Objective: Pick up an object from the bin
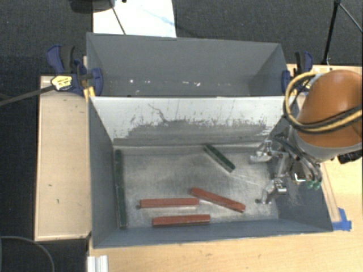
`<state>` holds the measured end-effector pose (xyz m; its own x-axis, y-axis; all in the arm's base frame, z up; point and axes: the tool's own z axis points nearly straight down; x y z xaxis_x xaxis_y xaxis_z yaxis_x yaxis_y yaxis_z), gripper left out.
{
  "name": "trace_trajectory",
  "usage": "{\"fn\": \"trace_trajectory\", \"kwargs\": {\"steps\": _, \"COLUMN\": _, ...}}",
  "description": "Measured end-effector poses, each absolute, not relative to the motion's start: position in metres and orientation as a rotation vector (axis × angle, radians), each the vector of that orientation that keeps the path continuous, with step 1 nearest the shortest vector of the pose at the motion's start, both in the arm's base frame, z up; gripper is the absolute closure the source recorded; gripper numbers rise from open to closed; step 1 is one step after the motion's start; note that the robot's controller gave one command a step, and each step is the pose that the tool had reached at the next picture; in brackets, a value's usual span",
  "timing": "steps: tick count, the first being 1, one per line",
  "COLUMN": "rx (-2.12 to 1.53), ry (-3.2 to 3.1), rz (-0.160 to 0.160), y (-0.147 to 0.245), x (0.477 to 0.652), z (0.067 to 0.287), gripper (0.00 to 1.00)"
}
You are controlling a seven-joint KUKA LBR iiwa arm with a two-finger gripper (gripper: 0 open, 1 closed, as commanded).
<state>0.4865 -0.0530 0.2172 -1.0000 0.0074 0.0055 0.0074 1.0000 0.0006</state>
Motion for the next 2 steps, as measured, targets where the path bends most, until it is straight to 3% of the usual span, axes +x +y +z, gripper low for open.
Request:
{"fn": "trace_trajectory", "kwargs": {"steps": 1, "rx": -0.008, "ry": -3.144, "rz": 0.001, "y": -0.053, "x": 0.488, "z": 0.221, "gripper": 0.00}}
{"fn": "trace_trajectory", "kwargs": {"steps": 2, "rx": 0.124, "ry": -3.147, "rz": 0.001, "y": -0.058, "x": 0.488, "z": 0.184, "gripper": 0.00}}
